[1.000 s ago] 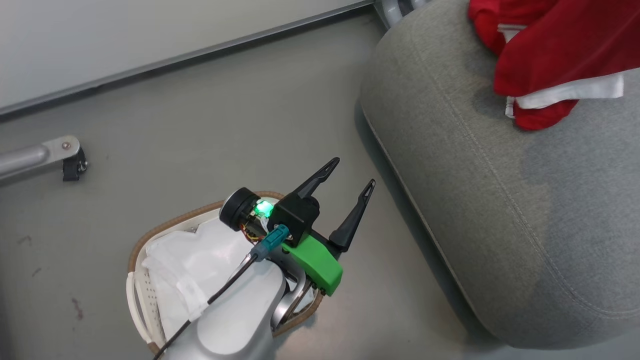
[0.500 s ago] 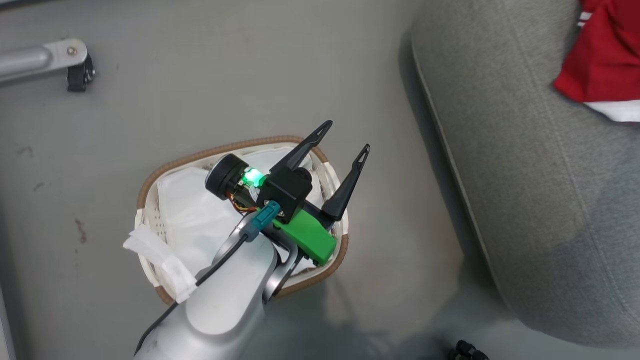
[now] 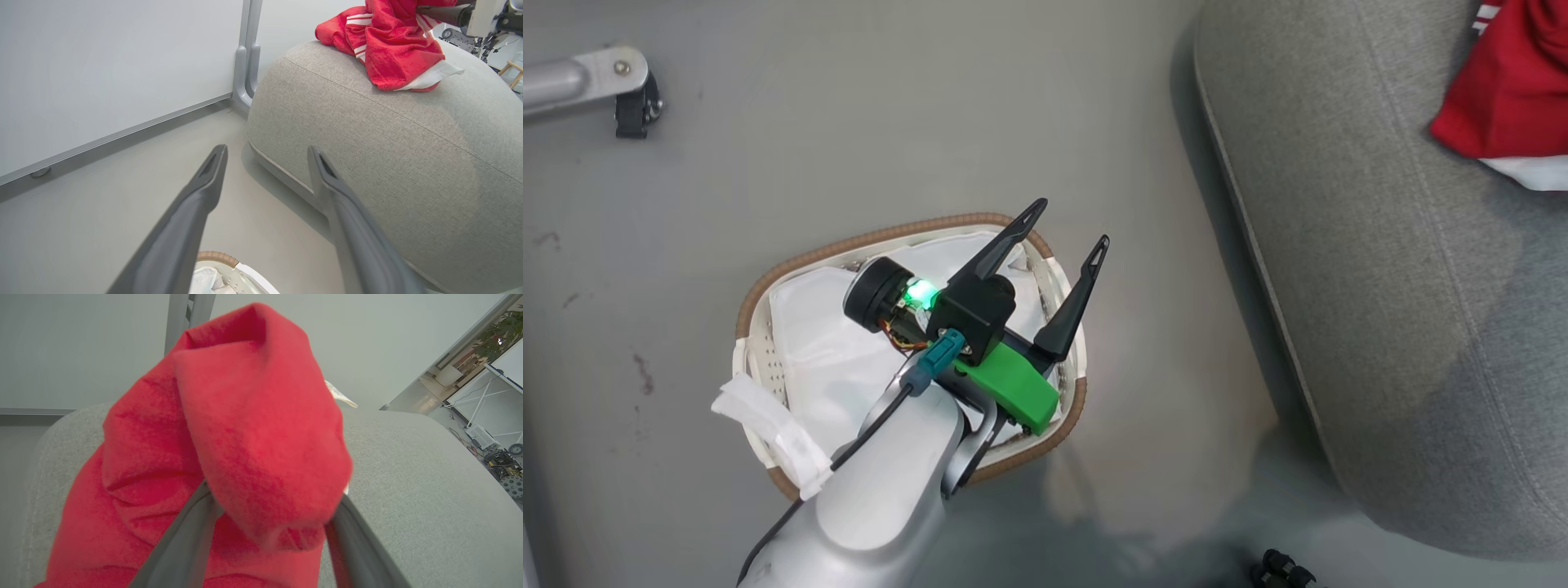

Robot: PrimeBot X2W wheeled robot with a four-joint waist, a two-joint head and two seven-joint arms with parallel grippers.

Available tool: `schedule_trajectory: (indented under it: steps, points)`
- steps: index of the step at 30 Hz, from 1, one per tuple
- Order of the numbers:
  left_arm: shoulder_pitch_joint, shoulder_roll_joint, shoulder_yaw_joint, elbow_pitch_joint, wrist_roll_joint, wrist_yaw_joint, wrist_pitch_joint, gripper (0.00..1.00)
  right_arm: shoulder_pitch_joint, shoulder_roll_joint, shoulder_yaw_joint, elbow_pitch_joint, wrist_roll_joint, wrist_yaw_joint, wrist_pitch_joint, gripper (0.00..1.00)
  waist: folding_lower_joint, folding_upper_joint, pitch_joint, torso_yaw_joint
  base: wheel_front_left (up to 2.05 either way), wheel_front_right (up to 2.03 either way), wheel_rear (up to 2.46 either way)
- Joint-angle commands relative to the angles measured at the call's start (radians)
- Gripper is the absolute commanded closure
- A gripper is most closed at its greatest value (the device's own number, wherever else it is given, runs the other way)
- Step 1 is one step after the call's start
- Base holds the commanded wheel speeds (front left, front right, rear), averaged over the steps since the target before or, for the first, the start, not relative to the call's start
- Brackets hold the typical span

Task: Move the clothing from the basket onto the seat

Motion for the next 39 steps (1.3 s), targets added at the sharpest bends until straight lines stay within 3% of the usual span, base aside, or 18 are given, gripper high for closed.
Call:
schedule_trajectory:
  steps: [1,11,22,39]
  points:
    - [0.014,0.005,0.006,-0.004,-0.004,-0.002,-0.001,0.00,0.031,0.006,0.002,-0.018,0.001,-0.001,-0.005,0.00,-0.0001,-0.0001,-0.034,-0.020,0.00,0.00,0.00]
    - [0.076,-0.011,0.047,-0.012,-0.040,-0.002,-0.001,0.00,0.183,0.032,0.048,-0.143,0.012,-0.001,-0.005,0.00,-0.0001,-0.0001,-0.168,-0.035,0.00,0.00,0.00]
    - [0.171,-0.025,0.144,-0.004,-0.058,0.013,-0.001,0.00,0.231,0.028,0.122,-0.223,0.032,-0.001,-0.005,0.00,-0.0001,-0.0001,-0.350,0.038,0.00,0.00,0.00]
    - [0.340,-0.029,0.391,0.026,-0.050,0.073,-0.001,0.00,0.410,0.274,0.167,-0.372,0.094,-0.001,-0.005,0.00,-0.0001,-0.0001,-0.503,0.184,0.00,0.00,0.00]
